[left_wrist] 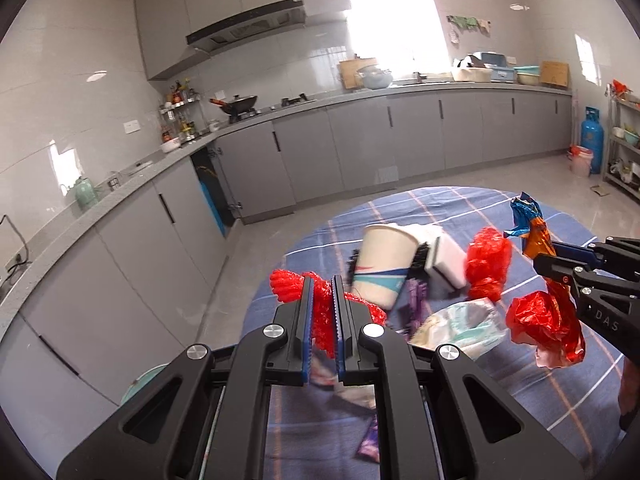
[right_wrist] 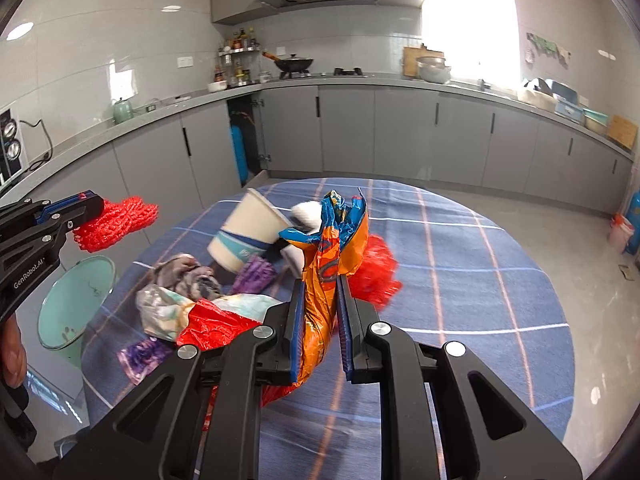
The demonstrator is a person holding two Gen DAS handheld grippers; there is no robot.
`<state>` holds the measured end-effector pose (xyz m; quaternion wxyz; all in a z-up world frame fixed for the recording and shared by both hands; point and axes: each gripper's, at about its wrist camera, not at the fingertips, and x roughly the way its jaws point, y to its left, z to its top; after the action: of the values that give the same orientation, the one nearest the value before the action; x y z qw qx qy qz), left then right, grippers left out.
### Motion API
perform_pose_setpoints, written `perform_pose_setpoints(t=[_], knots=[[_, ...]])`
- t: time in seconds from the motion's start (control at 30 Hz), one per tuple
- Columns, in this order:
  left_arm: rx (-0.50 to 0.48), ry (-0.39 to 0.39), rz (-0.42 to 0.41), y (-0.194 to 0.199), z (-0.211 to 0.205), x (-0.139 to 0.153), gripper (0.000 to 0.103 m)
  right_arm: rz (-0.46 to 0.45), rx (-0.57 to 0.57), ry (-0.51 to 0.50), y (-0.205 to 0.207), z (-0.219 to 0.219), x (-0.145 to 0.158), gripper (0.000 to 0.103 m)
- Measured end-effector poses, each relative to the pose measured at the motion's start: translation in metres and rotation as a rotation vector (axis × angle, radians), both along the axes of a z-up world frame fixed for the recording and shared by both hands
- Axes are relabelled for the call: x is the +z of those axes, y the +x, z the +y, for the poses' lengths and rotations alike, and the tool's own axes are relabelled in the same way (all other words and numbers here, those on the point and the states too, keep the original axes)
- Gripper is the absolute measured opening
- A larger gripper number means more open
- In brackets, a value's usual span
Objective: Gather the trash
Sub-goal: 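Carry the red mesh bag and orange wrapper over the teal bin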
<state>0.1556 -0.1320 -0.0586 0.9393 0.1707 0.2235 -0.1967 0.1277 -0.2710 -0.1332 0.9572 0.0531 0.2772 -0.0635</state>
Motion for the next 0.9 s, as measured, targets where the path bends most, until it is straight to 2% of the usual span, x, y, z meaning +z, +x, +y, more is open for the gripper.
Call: perform_pose_setpoints(t=[0.47,0.9], knots=[[0.185,0.033,-0.012,0.012,0.081,-0.007,0.009,-0.010,0.179,-0.013,0.035,0.074,0.011,0.016],[0.299,0.041,-0.015,0.012,0.135,-0.010,0.009,-0.012,0.275,-0.034,0.052,0.123,0.018,0.016]])
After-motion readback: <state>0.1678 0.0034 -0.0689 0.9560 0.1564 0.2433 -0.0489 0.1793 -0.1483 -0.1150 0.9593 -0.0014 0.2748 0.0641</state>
